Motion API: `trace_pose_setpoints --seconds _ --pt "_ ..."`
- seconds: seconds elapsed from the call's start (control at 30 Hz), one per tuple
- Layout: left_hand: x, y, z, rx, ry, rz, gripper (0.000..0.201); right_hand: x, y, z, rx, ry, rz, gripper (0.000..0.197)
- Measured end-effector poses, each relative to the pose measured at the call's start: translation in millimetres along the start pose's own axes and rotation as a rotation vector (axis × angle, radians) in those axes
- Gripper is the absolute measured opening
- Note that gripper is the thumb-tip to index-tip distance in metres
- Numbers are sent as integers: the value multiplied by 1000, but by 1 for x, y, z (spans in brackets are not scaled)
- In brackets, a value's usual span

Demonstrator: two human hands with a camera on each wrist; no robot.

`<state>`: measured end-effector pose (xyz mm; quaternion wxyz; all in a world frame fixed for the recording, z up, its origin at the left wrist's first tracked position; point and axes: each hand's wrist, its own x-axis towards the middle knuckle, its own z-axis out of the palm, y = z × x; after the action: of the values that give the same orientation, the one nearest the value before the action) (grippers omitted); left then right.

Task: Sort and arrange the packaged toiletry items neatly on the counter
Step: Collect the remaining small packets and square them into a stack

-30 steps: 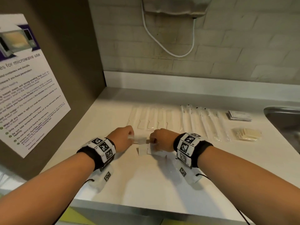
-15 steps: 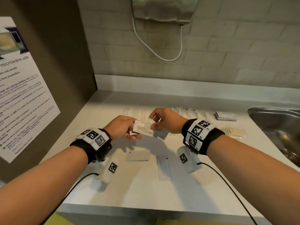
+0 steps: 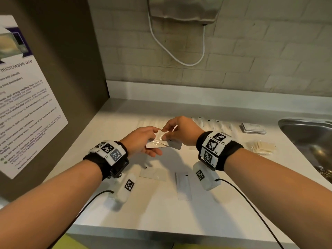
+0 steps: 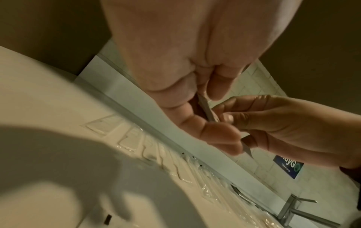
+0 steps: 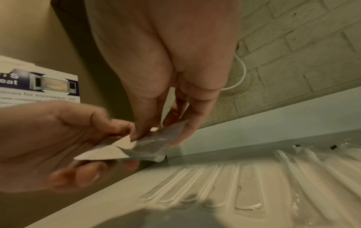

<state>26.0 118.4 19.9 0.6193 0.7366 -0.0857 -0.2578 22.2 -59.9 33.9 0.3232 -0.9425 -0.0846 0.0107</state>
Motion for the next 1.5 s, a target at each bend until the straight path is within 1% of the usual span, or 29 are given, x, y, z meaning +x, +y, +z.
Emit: trace_pose_setpoints --seconds 0.07,0.13,0.23,0.3,0.4,0.47,0.53,0.63,0.67,0.73,0.8,0.83,0.93,1.03,1.1,1.13,1.2,1.27,1.3,1.4,1.43,1.47,1.5 --pt "-2 1 -1 -10 27 3 29 1 -4 5 -33 -6 -17 28" --pt "-2 -1 -2 52 53 12 29 2 -7 10 -61 -1 -37 26" --pt "-2 -10 -5 158 81 27 14 2 -7 17 -64 -34 -44 28" --pt "-4 -16 -7 170 82 15 17 0 -7 20 -43 -81 -49 27" --pt "-11 -21 -12 113 49 -19 24 -1 -8 23 -38 -125 -34 24" --pt "-16 -23 -15 87 53 -22 27 1 -8 21 -31 -96 -5 22" --pt "-17 -26 -21 64 78 -25 32 2 -9 16 -10 -22 26 25" --pt "-21 -30 -27 50 115 -24 35 2 -15 9 29 73 14 45" --pt "-22 -30 -28 47 125 -25 36 3 -19 7 50 87 1 46" --pt "-24 -31 -28 45 140 -27 36 5 -26 8 173 89 -1 38" --pt "-24 -31 -25 29 150 -19 35 6 -32 13 317 100 19 20" --pt "-24 -31 -23 -3 152 -18 35 5 -34 16 362 103 29 15" --pt "-25 -30 -17 -93 139 8 31 6 -33 26 417 112 64 18" --pt "-29 -31 -15 -150 177 46 35 4 -25 31 309 126 98 20" --pt "-32 -32 -16 -135 193 62 35 1 -19 33 259 98 142 20" --pt "-30 -33 -8 -130 176 46 34 -5 -10 30 253 76 171 18" --pt "-31 -31 -8 -105 168 35 29 -8 -7 31 246 22 165 16" --pt "-28 -29 -8 -81 169 36 20 -10 -8 31 224 0 146 19" --pt "-25 -30 -9 -70 172 46 20 -11 -8 33 212 -1 146 22" --pt "-18 -36 -13 -16 176 78 37 -8 -4 39 161 66 207 41" --pt "-17 -40 -14 5 187 79 41 -8 -1 41 115 101 242 42" --pt "-16 -42 -16 18 208 74 39 -9 2 42 49 113 274 38" --pt "-16 -44 -19 11 232 64 35 -11 4 43 -24 92 295 31"
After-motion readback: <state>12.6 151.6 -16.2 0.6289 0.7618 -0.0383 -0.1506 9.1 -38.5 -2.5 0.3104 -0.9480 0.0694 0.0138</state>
